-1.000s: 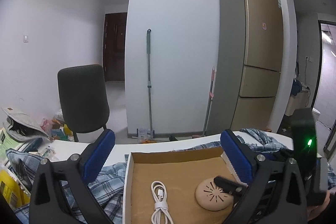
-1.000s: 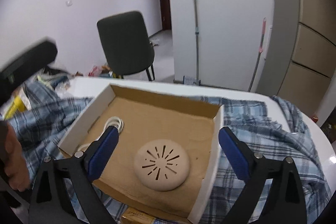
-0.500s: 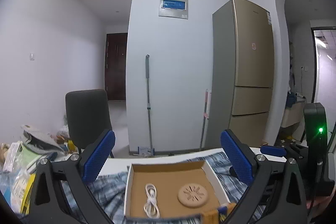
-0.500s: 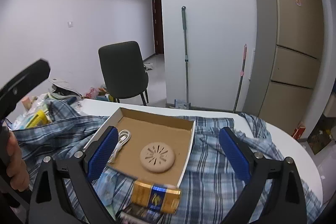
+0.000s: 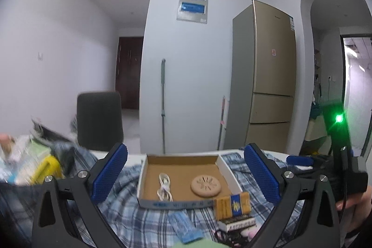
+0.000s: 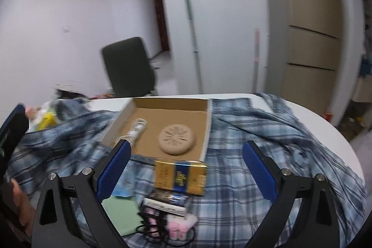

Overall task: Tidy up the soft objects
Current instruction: 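Lower the white cable into the box and open the left gripper, then grasp the black 'Face' pack with the right gripper and lift it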

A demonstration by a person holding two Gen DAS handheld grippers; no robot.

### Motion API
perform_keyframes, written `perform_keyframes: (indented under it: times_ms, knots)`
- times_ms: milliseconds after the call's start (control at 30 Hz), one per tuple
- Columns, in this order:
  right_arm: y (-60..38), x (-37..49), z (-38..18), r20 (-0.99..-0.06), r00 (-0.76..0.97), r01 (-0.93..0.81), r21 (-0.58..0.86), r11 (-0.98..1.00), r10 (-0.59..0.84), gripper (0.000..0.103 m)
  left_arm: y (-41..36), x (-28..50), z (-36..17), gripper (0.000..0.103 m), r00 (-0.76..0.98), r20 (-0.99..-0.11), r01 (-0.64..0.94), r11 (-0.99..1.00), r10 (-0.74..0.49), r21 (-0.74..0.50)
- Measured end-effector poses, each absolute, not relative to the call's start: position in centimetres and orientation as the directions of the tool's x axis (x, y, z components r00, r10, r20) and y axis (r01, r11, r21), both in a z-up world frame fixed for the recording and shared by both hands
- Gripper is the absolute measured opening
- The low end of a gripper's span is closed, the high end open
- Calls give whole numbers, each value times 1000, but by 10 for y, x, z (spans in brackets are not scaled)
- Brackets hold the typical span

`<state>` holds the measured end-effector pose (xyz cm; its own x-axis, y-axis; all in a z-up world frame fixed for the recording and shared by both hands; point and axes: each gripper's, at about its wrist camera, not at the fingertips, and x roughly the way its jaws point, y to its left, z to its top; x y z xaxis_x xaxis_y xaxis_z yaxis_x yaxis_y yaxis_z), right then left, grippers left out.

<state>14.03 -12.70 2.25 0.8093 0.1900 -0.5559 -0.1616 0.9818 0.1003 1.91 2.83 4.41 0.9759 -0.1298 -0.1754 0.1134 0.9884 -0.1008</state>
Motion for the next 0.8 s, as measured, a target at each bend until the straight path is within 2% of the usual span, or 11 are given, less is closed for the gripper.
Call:
perform_keyframes:
  times_ms: [167,200,333,633,800]
  knots:
    - [-119,148,3,-622,767,-132,85,988,156,96,47,44,5,102,958,-260,78,984,-119,-162]
    - [-117,150,-1,-637,758,-122,79,989,144,96,49,46,0,102,960,-253,78,984,-117,-160]
    - [-113,159,-17,-698,712,-29,76,997,74,96,52,60,-14,102,946,-313,30,984,-85,-177]
    - [-98,173,-62,-857,477,-79,180,981,195,96,55,60,-11,102,952,-300,7,983,-62,-181]
    - [-90,172,-63,-861,476,-90,155,984,180,96,56,59,-11,102,955,-291,6,982,-62,-190]
